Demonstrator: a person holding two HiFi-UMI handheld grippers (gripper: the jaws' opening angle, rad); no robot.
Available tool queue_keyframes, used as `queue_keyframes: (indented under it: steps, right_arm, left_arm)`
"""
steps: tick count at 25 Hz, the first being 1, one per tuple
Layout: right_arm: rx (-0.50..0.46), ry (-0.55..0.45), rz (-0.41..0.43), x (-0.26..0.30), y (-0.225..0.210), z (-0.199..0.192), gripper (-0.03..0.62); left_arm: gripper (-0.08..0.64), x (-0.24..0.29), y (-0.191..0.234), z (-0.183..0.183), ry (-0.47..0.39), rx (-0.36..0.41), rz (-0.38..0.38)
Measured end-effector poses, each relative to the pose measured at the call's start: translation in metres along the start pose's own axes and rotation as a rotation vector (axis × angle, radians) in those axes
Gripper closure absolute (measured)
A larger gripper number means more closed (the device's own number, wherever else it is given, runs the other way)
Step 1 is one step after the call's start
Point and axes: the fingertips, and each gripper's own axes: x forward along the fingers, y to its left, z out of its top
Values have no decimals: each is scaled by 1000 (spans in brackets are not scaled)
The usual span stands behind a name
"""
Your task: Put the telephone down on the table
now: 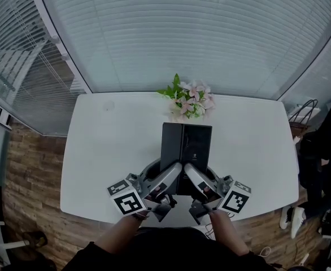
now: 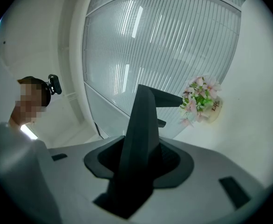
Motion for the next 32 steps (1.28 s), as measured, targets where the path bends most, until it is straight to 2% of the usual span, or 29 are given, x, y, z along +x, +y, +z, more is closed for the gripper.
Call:
queue_keyframes:
  steps: [32]
  right_arm:
    - [128,15,-46,-10,-58,-35,407]
  left_arm:
    - [354,-11,53,-38,56,-54,100]
